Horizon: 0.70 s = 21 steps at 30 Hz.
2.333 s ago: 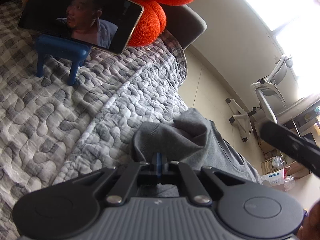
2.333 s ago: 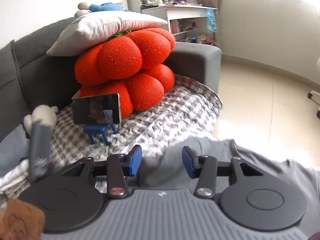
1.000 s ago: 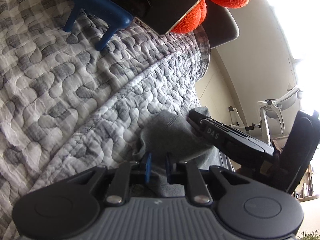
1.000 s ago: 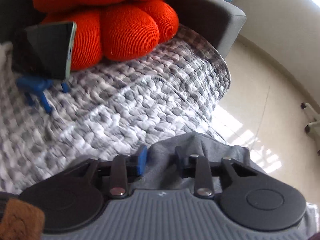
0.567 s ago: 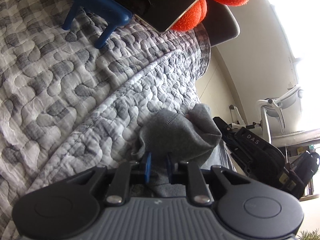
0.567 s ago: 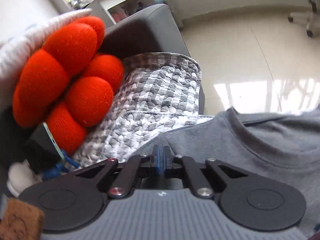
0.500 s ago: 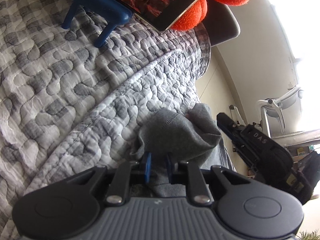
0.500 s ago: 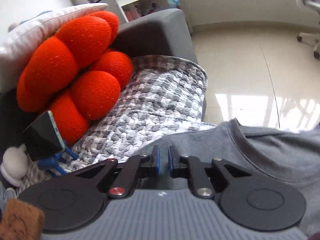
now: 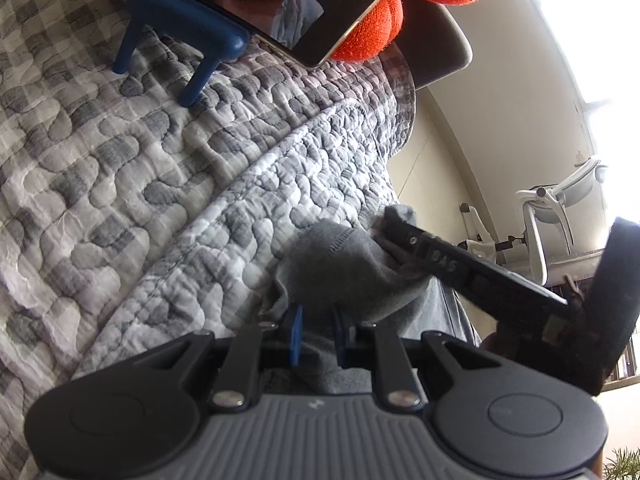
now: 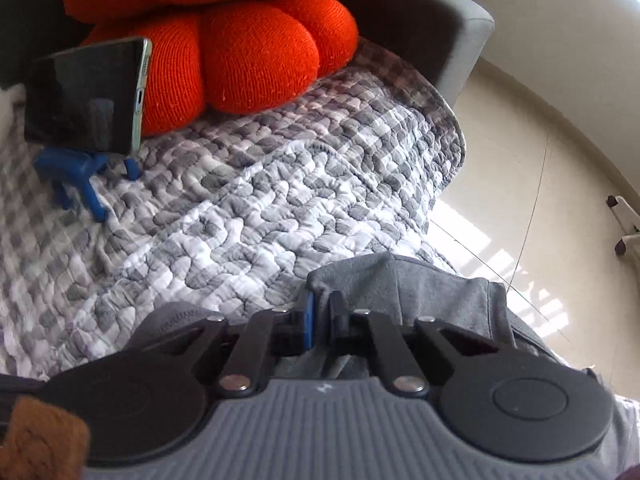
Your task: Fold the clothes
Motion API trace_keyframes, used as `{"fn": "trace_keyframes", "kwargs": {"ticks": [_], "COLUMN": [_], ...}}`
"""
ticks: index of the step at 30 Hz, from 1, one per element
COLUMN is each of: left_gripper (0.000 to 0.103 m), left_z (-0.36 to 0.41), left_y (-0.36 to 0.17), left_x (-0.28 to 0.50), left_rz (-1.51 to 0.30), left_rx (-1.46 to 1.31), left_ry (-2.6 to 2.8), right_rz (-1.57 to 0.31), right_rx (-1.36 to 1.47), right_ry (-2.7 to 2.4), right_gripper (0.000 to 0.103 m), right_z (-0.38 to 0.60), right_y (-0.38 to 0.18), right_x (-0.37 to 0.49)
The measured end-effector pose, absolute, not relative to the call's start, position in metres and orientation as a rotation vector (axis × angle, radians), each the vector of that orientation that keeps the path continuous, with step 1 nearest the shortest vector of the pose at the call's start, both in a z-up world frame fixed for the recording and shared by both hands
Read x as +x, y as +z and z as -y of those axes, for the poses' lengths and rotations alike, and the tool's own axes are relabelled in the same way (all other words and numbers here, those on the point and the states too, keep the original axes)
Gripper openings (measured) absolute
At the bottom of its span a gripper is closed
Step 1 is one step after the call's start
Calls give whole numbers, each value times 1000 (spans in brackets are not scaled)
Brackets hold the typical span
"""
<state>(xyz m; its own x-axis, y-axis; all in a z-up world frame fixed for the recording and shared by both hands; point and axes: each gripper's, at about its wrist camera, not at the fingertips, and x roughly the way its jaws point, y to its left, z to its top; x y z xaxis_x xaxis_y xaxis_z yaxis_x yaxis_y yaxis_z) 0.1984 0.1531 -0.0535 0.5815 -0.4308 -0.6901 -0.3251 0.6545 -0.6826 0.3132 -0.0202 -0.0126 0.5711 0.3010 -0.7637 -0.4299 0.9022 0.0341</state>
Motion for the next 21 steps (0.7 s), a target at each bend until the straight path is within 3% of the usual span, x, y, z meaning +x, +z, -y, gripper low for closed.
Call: {"fn": "trace_keyframes", "kwargs": {"ticks": [6, 9, 14, 17, 21], "left_gripper": [15, 15, 16, 16, 16], "left_z": [-149, -149, -151, -145, -135], "left_y": [-52, -53, -50, -51, -50], "left_x": [200, 200, 199, 201, 203], "left_rz": [-981, -981, -957, -969, -972], "left_rx": [-875, -887, -886, -869, -847], "left_ry": [-78, -76, -66, -100, -131], "right_rz": [-713, -789, -822, -801, -801], "right_rx": [580, 706, 652, 504, 291], "right_ry": [413, 336, 291, 277, 272], "right_gripper": [4, 5, 6, 17, 17], "right_z": [112, 138, 138, 124, 105], "right_y": [-17, -48, -54, -34, -17], "right_x": [300, 296, 291, 292, 293]}}
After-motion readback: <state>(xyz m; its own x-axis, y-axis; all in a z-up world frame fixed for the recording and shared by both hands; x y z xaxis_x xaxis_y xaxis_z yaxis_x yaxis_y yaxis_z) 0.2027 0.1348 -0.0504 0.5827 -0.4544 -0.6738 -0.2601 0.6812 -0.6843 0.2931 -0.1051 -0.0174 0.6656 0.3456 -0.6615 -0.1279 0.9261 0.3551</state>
